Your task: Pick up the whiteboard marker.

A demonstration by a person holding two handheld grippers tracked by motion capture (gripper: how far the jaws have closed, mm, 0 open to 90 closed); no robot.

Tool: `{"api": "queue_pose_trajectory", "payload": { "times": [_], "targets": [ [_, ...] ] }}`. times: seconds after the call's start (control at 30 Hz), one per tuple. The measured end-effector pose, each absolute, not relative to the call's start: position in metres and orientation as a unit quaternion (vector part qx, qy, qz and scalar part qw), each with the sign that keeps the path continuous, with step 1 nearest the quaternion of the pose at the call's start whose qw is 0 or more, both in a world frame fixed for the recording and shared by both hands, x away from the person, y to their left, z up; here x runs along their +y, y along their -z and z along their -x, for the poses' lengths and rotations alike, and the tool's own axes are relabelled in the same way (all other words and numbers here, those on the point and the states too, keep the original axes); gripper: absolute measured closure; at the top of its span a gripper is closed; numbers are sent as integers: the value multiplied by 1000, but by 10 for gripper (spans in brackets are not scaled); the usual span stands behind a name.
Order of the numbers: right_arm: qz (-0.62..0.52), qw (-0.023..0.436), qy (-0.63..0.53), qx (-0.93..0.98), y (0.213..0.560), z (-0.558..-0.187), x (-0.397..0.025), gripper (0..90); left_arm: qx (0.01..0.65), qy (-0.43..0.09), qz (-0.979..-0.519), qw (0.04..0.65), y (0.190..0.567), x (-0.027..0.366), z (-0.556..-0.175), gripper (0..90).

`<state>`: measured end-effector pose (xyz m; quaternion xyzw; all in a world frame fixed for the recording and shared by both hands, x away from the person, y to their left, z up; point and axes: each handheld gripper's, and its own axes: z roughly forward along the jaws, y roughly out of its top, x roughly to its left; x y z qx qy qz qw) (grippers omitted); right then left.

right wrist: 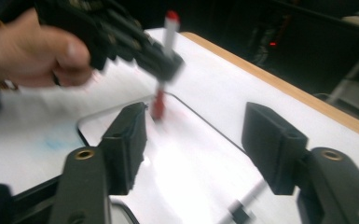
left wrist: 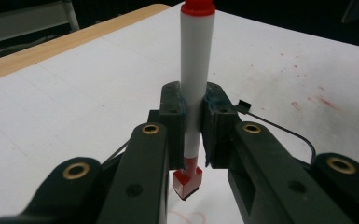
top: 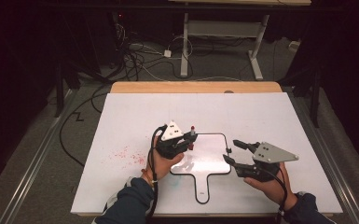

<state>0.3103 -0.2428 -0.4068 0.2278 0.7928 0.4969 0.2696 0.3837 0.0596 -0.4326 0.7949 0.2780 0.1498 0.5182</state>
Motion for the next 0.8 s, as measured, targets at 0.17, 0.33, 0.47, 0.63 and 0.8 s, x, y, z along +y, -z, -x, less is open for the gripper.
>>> {"api": "queue_pose_trajectory", "payload": {
  "times": [0.17, 0.33, 0.47, 0.63, 0.8],
  "targets": [
    [-239, 320, -457, 795, 431, -299, -269, 323, 286, -156, -791, 517, 432, 66, -390, 785],
    [-254, 323, -435, 801, 440, -289, -285, 301, 293, -164, -789, 515, 434, 68, -398, 785],
    [-254, 318, -431, 806, 443, -285, -290, 292, 297, -167, -783, 520, 439, 71, -410, 785],
    [-252, 314, -432, 807, 444, -287, -289, 296, 305, -171, -774, 528, 442, 74, -422, 785],
    [-247, 305, -424, 816, 449, -291, -284, 295, 299, -175, -777, 526, 445, 72, -430, 785]
  ]
}}
